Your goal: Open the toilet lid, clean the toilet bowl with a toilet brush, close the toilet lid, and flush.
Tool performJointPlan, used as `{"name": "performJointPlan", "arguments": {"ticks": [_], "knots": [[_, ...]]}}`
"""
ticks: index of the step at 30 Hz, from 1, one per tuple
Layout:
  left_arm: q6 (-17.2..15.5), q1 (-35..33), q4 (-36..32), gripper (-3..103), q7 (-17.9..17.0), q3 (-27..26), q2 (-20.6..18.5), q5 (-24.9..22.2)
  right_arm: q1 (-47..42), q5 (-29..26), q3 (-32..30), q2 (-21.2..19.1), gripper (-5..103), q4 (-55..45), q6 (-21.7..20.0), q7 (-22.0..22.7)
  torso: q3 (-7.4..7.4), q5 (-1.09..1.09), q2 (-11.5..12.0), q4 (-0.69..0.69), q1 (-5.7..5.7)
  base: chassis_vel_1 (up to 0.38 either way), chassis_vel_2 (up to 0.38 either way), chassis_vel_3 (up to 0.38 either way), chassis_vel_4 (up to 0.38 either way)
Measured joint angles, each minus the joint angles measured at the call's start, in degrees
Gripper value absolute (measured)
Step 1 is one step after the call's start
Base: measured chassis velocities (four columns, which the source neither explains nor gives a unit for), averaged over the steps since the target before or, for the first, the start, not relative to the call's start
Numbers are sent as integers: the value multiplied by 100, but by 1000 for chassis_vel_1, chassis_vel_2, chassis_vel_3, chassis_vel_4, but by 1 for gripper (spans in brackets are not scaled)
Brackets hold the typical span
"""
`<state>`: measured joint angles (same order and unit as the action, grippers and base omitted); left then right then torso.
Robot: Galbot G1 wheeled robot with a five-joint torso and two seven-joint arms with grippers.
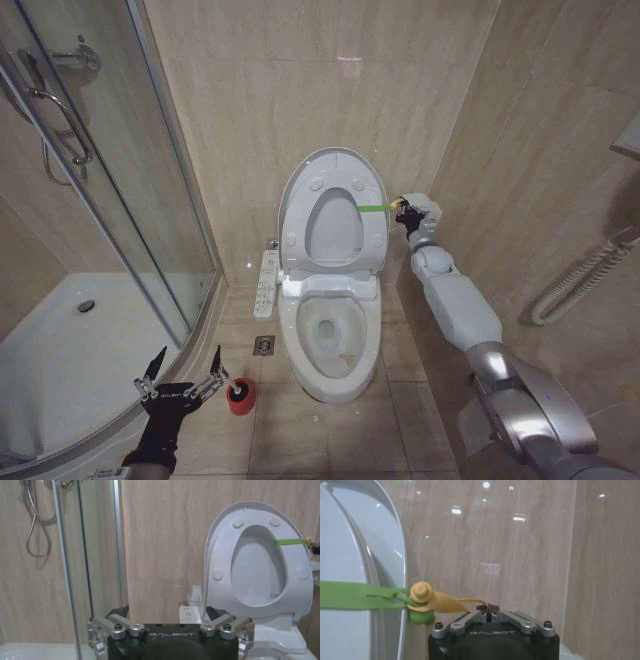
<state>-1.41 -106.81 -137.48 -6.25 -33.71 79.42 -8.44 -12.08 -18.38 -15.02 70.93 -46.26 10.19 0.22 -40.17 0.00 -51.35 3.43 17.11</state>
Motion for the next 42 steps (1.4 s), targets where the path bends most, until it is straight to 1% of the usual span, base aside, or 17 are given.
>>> {"name": "performJointPlan", "arguments": {"ticks": [5,14,18,21,30,31,37,38,42], "knots": [[0,0,0,100,0,0,0,0,225,83,36,76,1,286,46,-34,0,0,0,0,0,0,0,0,0],[0,0,0,100,0,0,0,0,222,96,79,62,1,258,58,-31,1,0,0,0,0,0,0,0,0],[0,0,0,100,0,0,0,0,97,32,103,-31,1,59,53,-17,0,0,0,0,0,0,0,0,0],[0,0,0,100,0,0,0,0,-109,-95,122,-234,1,-239,26,-4,1,0,-1,1,0,0,0,0,0],[0,0,0,100,0,0,0,0,-478,-340,188,-531,1,-832,-112,118,1,-1,-1,0,0,0,0,0,0],[0,0,0,100,0,0,0,0,-546,-369,188,-569,11,-917,-132,139,1,-1,-1,2,0,0,0,0,0],[0,0,0,100,0,0,0,0,-851,-433,175,-685,11,-1235,-171,164,1,0,-1,0,0,0,0,0,0],[0,0,0,100,0,0,0,0,-924,-448,174,-704,37,-1331,-190,172,1,0,-1,1,0,0,0,0,0],[0,0,0,100,0,0,0,0,-1086,-482,172,-735,37,-1538,-225,198,1,0,-1,0,-1,0,0,0,0]]}}
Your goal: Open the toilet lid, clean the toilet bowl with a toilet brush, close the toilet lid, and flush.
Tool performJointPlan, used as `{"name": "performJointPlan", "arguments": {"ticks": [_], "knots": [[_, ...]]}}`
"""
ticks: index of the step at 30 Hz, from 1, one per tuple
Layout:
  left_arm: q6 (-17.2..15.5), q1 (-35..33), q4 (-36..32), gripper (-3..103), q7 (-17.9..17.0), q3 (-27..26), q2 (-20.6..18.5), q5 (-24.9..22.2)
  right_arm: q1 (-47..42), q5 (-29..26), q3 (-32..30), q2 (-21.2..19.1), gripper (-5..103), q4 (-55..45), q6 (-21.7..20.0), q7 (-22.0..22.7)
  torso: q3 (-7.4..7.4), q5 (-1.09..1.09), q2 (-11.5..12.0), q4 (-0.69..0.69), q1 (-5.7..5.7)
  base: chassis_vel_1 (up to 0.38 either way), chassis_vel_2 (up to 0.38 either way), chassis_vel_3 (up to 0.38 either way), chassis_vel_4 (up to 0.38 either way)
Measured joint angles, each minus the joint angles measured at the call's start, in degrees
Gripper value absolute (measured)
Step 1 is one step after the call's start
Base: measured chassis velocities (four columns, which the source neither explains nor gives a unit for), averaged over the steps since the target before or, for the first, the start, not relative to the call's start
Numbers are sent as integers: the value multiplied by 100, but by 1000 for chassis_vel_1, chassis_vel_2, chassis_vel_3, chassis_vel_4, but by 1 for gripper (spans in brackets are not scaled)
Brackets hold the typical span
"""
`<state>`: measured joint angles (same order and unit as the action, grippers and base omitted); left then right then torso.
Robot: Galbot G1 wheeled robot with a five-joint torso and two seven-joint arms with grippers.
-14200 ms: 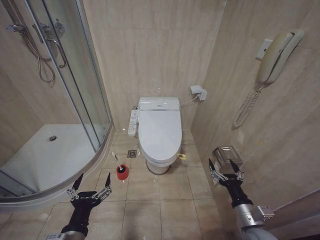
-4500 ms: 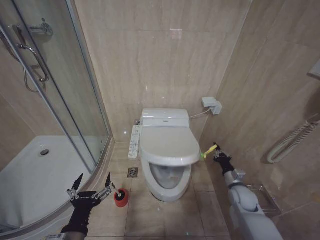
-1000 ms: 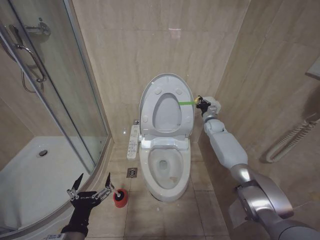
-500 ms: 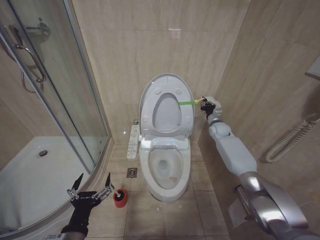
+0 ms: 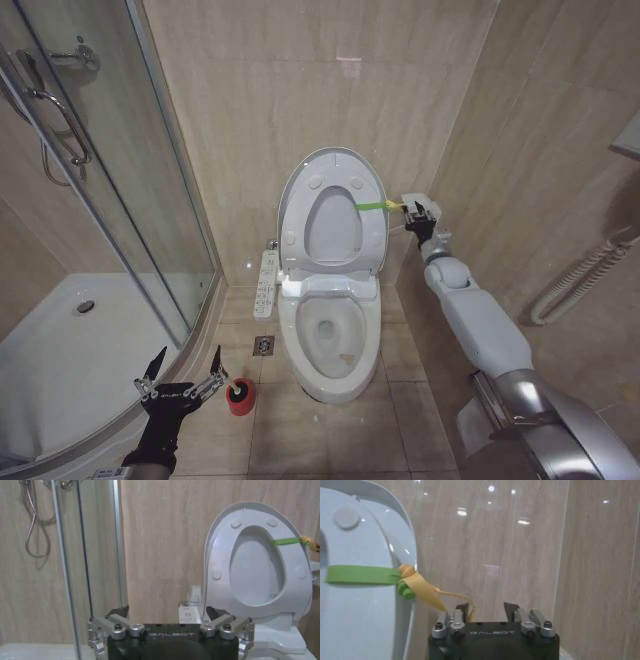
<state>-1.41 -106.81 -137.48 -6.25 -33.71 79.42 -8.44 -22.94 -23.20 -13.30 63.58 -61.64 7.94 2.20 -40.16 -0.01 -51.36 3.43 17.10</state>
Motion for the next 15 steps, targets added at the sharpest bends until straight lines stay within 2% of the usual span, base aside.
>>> {"name": "performJointPlan", "arguments": {"ticks": [4,5,10,11,15], "knots": [[0,0,0,100,-1,0,0,0,-116,-27,-4,-17,37,-156,-18,29,0,0,0,0,0,0,0,0,0],[0,0,0,100,0,0,0,0,-159,-47,-11,-35,65,-243,-33,41,0,0,0,-1,0,0,0,0,0],[0,0,0,100,0,0,0,0,-360,-116,-41,-143,65,-541,-88,67,0,1,0,0,0,0,0,0,0],[0,0,0,100,0,0,0,0,-428,-133,-70,-180,91,-625,-97,68,0,1,0,0,0,0,0,0,0],[0,0,0,100,0,0,0,0,-542,-182,-130,-276,91,-780,-108,69,0,1,0,0,0,0,0,0,0]]}}
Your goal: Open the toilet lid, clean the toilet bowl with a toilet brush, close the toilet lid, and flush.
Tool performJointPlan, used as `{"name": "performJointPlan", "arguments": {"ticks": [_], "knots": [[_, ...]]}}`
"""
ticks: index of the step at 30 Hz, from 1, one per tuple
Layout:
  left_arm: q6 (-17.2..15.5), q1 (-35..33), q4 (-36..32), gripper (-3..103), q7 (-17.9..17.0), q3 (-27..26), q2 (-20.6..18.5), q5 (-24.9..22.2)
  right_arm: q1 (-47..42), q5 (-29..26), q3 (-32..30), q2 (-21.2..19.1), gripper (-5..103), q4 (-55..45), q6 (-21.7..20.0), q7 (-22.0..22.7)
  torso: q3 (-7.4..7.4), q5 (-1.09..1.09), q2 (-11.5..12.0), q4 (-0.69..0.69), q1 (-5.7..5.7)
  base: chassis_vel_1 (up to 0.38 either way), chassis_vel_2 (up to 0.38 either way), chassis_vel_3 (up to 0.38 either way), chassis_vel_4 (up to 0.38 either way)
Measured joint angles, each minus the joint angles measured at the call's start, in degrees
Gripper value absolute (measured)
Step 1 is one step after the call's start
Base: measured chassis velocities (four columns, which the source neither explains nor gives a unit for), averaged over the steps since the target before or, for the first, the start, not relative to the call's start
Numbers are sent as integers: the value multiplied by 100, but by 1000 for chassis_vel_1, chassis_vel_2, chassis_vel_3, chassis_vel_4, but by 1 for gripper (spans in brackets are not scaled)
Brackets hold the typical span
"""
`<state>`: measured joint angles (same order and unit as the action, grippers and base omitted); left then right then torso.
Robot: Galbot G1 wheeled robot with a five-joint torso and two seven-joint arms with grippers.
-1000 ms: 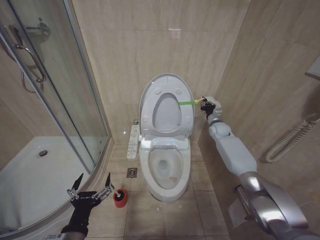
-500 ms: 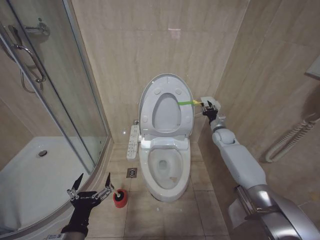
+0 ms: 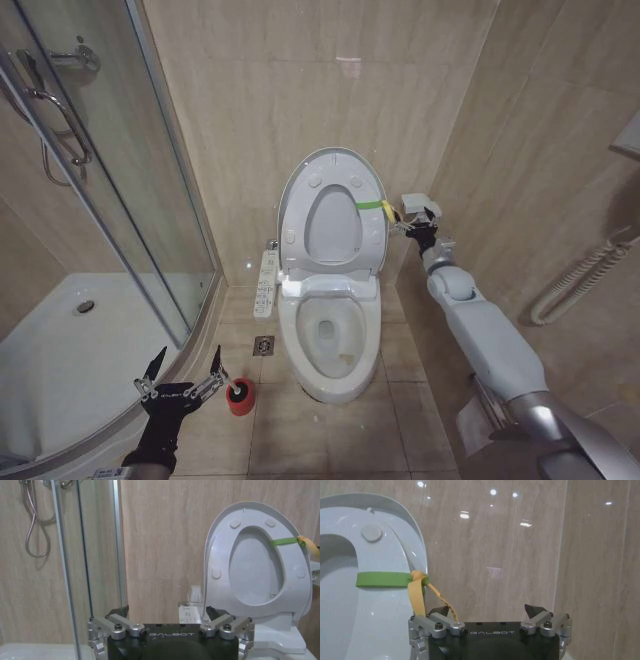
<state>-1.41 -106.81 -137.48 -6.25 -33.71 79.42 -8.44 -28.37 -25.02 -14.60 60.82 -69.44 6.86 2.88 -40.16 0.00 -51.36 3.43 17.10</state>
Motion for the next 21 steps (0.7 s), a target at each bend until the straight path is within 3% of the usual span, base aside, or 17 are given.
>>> {"name": "performJointPlan", "arguments": {"ticks": [3,4,21], "knots": [[0,0,0,100,0,0,0,0,-72,-46,-42,-69,91,-107,-15,0,0,0,0,0,0,0,0,0,0],[0,0,0,100,0,0,0,0,-100,-65,-63,-98,99,-148,-23,0,0,0,0,0,0,0,0,0,0],[0,0,0,100,0,0,0,0,-687,-267,-285,-520,99,-958,-134,2,-1,-2,1,0,0,0,0,0,0]]}}
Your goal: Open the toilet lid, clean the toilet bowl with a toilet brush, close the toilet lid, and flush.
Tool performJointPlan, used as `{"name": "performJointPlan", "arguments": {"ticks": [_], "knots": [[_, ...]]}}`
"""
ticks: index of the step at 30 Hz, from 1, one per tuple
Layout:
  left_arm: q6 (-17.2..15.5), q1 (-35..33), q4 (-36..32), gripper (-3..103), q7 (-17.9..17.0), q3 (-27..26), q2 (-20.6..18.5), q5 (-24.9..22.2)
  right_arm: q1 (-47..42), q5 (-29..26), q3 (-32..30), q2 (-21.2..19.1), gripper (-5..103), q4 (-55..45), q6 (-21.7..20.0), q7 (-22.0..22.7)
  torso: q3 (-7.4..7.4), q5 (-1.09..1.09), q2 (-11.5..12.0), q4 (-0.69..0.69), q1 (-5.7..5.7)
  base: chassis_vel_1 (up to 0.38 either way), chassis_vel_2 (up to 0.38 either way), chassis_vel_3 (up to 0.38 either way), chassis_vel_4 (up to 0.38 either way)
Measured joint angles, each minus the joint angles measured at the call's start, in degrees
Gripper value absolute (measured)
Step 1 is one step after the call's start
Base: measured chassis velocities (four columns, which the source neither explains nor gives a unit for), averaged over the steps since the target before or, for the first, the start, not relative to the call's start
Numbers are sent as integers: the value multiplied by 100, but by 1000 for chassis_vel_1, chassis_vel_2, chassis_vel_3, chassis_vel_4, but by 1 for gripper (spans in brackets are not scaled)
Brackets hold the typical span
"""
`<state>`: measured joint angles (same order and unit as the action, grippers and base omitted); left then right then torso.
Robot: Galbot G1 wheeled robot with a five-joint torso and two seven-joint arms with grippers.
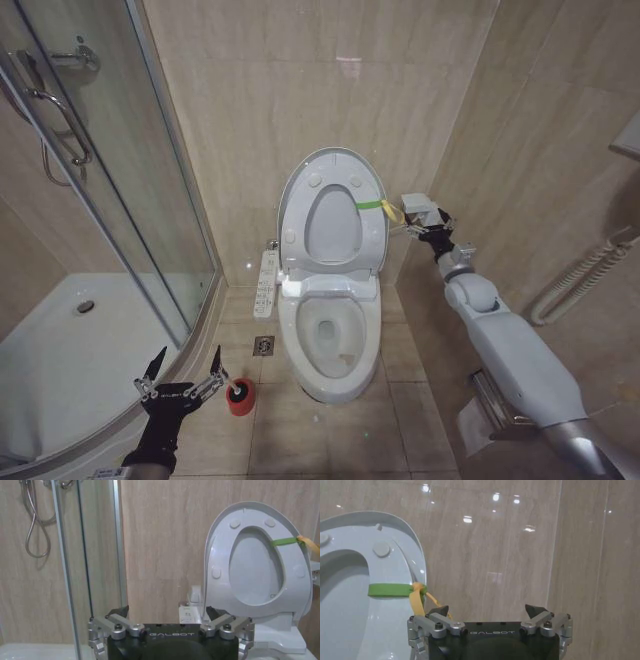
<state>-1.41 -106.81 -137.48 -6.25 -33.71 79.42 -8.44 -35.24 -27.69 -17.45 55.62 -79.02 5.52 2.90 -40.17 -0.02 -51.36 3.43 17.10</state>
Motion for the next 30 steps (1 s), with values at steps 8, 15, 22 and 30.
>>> {"name": "performJointPlan", "arguments": {"ticks": [8,15,22,30], "knots": [[0,0,0,100,0,0,0,0,-511,-257,-331,-206,99,-616,-132,102,0,3,0,0,0,0,0,0,0],[0,0,0,100,0,0,0,0,-1381,-458,-695,-228,98,-1216,-238,282,0,1,0,1,0,0,0,0,0],[0,0,0,100,-1,0,0,0,-1873,-475,-828,-125,77,-1642,-315,438,0,2,0,0,0,0,0,0,0],[0,0,0,100,0,0,0,0,-2253,-372,-957,178,89,-1941,-334,549,1,2,0,0,0,0,0,0,0]]}}
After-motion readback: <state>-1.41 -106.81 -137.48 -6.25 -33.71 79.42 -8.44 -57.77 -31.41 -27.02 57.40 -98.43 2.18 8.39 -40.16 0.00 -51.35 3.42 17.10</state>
